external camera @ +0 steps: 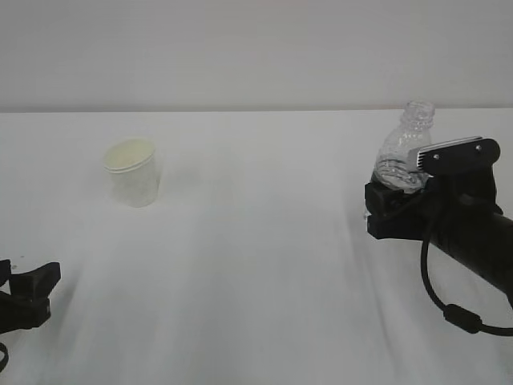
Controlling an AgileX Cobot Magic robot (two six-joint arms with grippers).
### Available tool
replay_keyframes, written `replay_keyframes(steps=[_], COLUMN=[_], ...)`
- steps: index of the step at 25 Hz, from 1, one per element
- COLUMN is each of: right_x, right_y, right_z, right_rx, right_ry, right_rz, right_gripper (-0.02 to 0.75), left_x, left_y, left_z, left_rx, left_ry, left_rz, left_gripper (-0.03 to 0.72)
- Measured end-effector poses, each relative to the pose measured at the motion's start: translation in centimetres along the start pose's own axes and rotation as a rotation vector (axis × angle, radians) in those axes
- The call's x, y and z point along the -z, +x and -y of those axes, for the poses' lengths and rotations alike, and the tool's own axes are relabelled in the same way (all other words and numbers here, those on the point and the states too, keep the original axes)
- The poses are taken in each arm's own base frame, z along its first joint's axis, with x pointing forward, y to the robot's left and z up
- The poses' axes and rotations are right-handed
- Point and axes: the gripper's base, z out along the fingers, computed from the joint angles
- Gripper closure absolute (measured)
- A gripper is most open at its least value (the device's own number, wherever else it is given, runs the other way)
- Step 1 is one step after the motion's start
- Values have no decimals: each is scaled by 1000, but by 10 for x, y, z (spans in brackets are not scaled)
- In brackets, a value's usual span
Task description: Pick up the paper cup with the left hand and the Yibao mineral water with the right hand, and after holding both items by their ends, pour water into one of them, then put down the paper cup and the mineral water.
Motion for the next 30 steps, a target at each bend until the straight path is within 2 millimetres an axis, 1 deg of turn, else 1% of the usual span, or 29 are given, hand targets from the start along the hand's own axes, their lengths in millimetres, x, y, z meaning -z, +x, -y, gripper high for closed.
replay_keyframes(steps=[6,17,30], right_x=[4,17,21], right_y=[-8,-25,-22], right_z=[-5,-16,-30], right_rx=[0,25,22], right_ry=[-56,-181,-353], right_rz=[21,39,7], right_gripper=[265,265,265], left_x=[0,0,0], left_y=[0,0,0], left_z=[0,0,0], left_rx=[0,-2,-2], left_ry=[0,4,4], left_rz=[0,0,0], left_gripper=[200,205,211])
